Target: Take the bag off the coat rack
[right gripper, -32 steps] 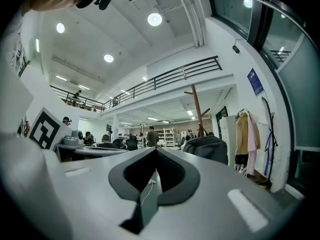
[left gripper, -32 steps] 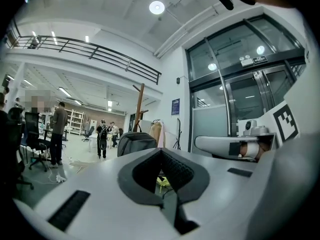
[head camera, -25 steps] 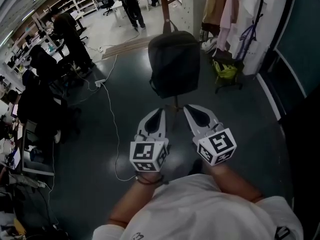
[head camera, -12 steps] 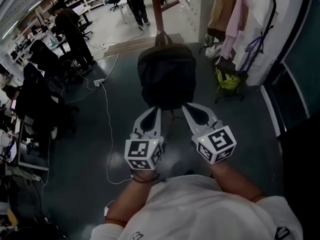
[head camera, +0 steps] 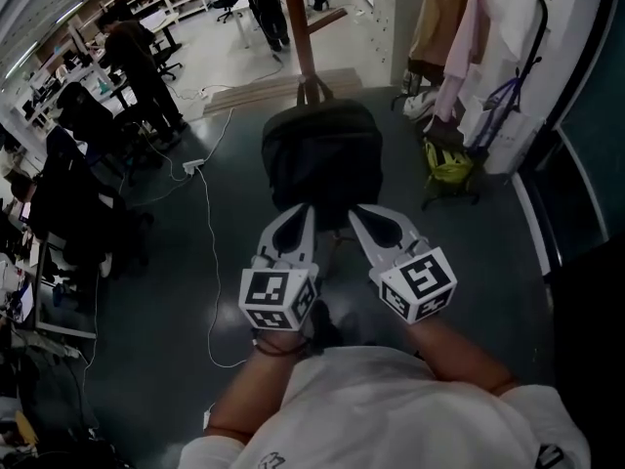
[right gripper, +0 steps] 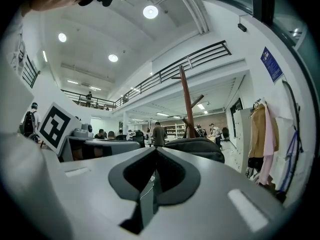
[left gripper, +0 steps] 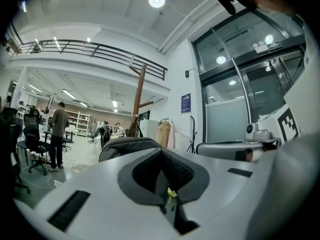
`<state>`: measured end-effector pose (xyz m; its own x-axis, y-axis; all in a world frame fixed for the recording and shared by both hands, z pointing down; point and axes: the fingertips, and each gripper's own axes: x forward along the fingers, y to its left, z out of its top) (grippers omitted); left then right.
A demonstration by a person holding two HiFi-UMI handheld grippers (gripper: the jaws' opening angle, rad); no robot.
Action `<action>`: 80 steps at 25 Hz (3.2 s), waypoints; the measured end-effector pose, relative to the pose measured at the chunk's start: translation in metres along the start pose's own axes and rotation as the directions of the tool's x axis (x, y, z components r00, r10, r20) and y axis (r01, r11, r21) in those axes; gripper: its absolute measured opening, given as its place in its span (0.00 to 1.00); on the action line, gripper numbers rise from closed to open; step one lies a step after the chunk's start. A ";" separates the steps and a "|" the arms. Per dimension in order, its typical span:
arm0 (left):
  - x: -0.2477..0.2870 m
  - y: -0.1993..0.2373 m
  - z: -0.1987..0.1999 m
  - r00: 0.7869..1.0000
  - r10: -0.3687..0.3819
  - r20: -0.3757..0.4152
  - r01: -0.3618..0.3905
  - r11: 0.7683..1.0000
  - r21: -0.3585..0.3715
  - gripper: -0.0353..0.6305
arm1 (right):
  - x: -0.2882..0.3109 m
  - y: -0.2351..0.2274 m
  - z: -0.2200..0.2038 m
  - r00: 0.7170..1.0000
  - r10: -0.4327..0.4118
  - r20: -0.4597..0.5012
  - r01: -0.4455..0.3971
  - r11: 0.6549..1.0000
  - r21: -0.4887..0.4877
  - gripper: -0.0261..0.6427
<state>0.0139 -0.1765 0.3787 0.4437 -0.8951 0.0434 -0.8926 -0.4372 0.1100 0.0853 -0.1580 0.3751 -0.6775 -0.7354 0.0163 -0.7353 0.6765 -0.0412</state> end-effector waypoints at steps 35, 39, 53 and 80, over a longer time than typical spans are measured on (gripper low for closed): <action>0.167 0.134 0.059 0.962 -0.271 0.018 0.271 0.963 0.010 0.06 | 0.204 -0.153 0.049 0.954 -0.295 -0.060 0.282 0.945 -0.164 0.17; 0.177 0.137 0.065 0.965 -0.262 0.027 0.261 0.965 0.021 0.06 | 0.222 -0.161 0.042 0.959 -0.266 -0.101 0.244 0.951 -0.188 0.18; 0.203 0.162 0.069 0.978 -0.207 0.035 0.207 0.978 0.002 0.06 | 0.251 -0.172 0.029 0.968 -0.199 -0.150 0.161 0.959 -0.235 0.10; 0.154 0.169 0.087 0.967 -0.241 0.079 0.241 0.971 0.010 0.06 | 0.183 -0.121 0.074 0.975 -0.224 0.005 0.222 0.963 -0.151 0.09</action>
<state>-0.0755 -0.3955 0.3179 0.6379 -0.7676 -0.0629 -0.7602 -0.6406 0.1078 0.0514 -0.3778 0.3095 -0.4954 -0.8684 0.0200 -0.8618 0.4943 0.1144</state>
